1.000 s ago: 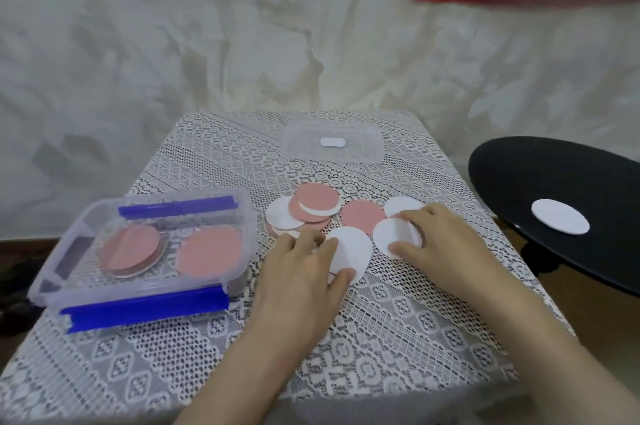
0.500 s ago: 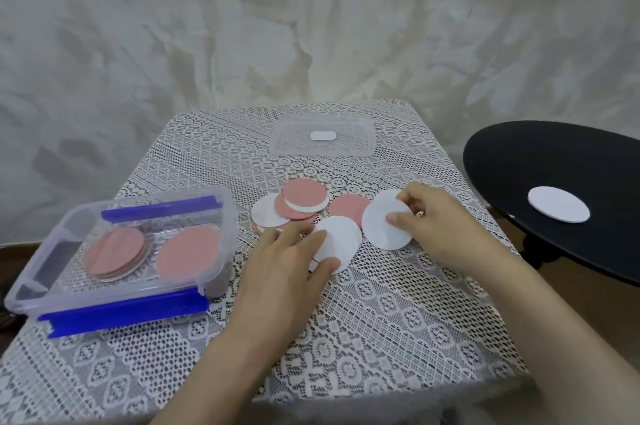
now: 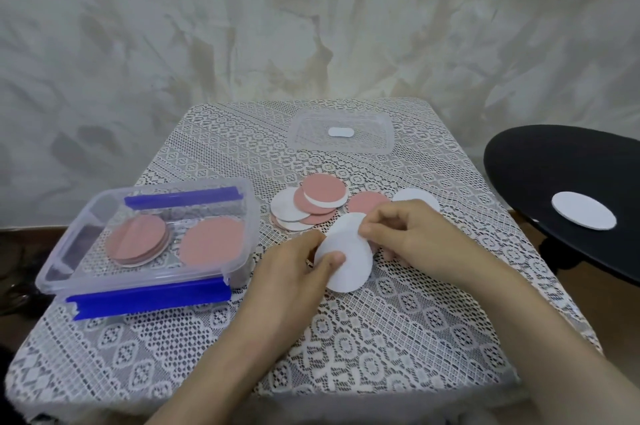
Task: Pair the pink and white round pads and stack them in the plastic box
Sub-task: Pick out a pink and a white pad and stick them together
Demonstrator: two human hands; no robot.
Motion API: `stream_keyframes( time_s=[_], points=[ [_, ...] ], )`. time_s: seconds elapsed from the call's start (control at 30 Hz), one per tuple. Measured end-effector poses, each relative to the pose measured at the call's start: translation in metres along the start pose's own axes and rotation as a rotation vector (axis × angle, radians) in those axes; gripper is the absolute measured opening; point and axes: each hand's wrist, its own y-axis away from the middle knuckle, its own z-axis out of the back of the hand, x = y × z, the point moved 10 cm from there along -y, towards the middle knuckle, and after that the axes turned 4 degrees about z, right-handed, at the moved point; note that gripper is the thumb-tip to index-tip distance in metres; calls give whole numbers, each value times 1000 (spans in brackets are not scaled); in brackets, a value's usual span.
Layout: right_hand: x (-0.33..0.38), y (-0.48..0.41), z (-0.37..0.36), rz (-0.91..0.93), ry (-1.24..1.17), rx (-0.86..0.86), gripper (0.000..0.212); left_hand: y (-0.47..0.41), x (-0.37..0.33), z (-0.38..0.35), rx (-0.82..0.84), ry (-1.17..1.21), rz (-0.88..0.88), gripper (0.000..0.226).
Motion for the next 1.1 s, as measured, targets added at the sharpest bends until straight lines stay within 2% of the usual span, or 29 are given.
stream_keyframes(
  time_s=[0.1,0.2,0.27,0.63,0.8,0.9,0.97,1.1],
  points=[
    [-3,-6,15,-8,268,-137,11,4,7,5,-6,-18,33,34],
    [1,-4,4,-62,511,-66,39,7,9,7,-5,-39,30,31],
    [4,-4,-2,-76,559,-34,50,8,10,7,-4,-34,39,26],
    [-6,-3,18,-39,369,-183,9,10,13,9,-14,3,74,20],
    [-3,2,28,31,132,-229,16,11,12,11,-36,45,88,18],
    [5,10,20,32,25,-146,26,11,10,10,-41,72,76,17],
    [6,14,12,22,12,-96,30,11,10,6,-22,140,79,21],
    [1,16,-2,-6,62,-23,18,13,7,-1,16,278,92,25]
  ],
)
